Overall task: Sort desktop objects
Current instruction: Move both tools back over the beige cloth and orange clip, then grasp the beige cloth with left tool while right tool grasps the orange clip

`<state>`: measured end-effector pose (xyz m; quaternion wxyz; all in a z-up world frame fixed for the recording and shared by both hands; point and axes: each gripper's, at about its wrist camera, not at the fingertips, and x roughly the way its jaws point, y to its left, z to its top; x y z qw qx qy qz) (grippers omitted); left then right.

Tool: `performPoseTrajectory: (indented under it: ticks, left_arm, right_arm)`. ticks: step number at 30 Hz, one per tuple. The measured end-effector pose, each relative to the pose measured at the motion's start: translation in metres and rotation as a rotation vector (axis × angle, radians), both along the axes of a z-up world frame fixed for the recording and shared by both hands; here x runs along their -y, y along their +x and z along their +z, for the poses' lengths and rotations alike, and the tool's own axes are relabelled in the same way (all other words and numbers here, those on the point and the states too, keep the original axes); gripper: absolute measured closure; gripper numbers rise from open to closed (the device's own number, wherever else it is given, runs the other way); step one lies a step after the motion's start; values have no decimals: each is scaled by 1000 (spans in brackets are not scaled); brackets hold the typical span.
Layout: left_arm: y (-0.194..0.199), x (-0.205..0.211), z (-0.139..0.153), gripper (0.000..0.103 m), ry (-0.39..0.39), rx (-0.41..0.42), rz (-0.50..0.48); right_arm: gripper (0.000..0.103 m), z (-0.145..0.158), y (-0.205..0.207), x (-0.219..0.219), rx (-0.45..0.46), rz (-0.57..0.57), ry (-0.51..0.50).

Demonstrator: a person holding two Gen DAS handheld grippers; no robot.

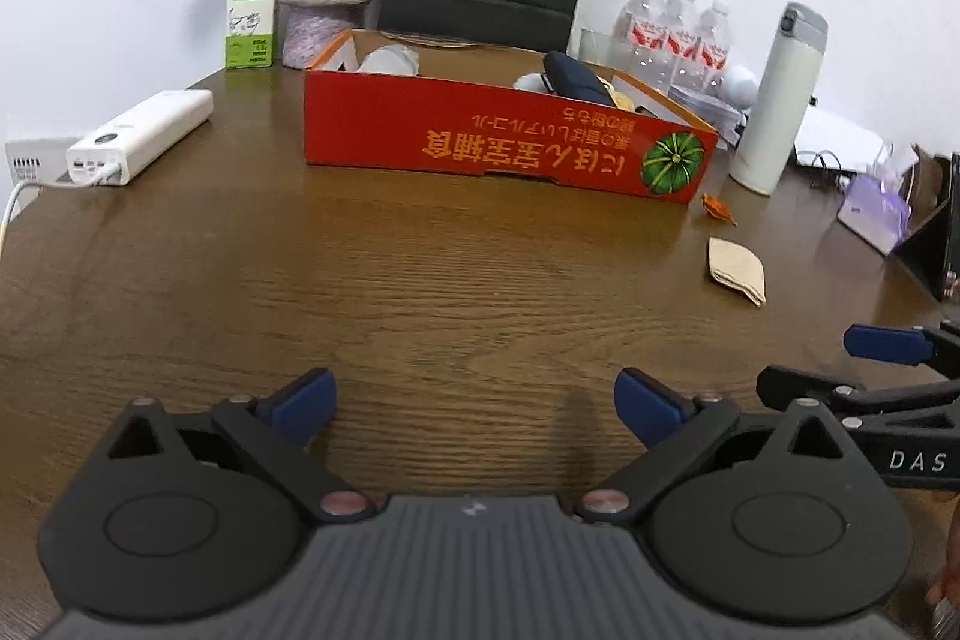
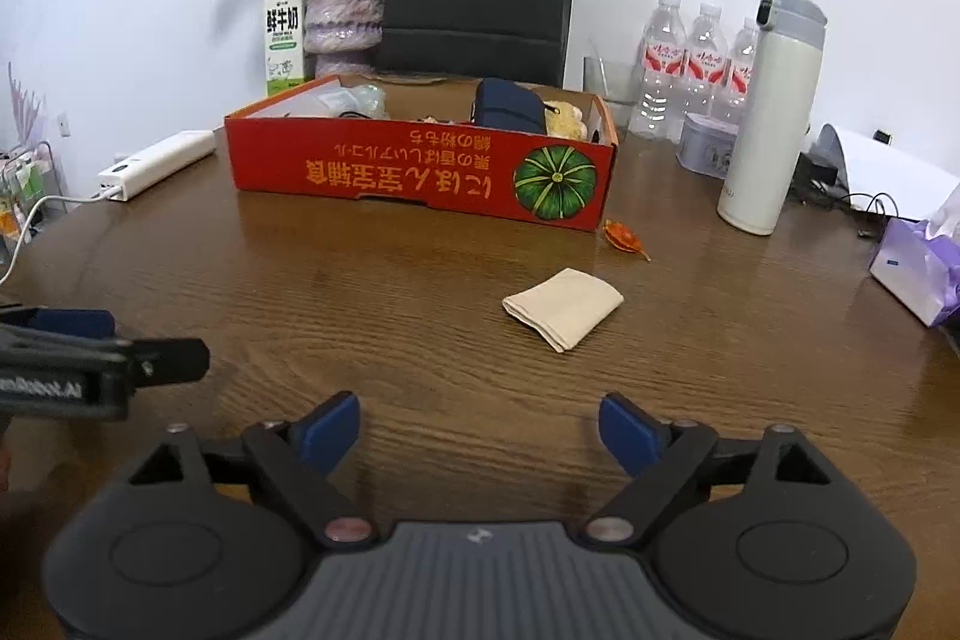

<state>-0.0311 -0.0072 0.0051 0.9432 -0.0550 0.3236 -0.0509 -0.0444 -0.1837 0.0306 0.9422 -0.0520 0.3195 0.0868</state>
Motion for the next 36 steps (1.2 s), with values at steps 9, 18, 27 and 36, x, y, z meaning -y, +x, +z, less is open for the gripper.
performPoseTrajectory:
  ticks: [9,18,27,36]
  left_arm:
    - [26,39,7,0,-10,-2,-176]
    - [117,131,7,1,-3,-17,-416]
    - [135,136,-6,93,67,14,-344]
    - [120,45,3,94,-1,-2,-76]
  right_arm:
    - [19,11,26,42,18,-118,37]
    - [24,32,120,96,10,-103,99]
    - [61,5,204,80,-100,45,107]
    - [89,-9,172,61,-74,13,114]
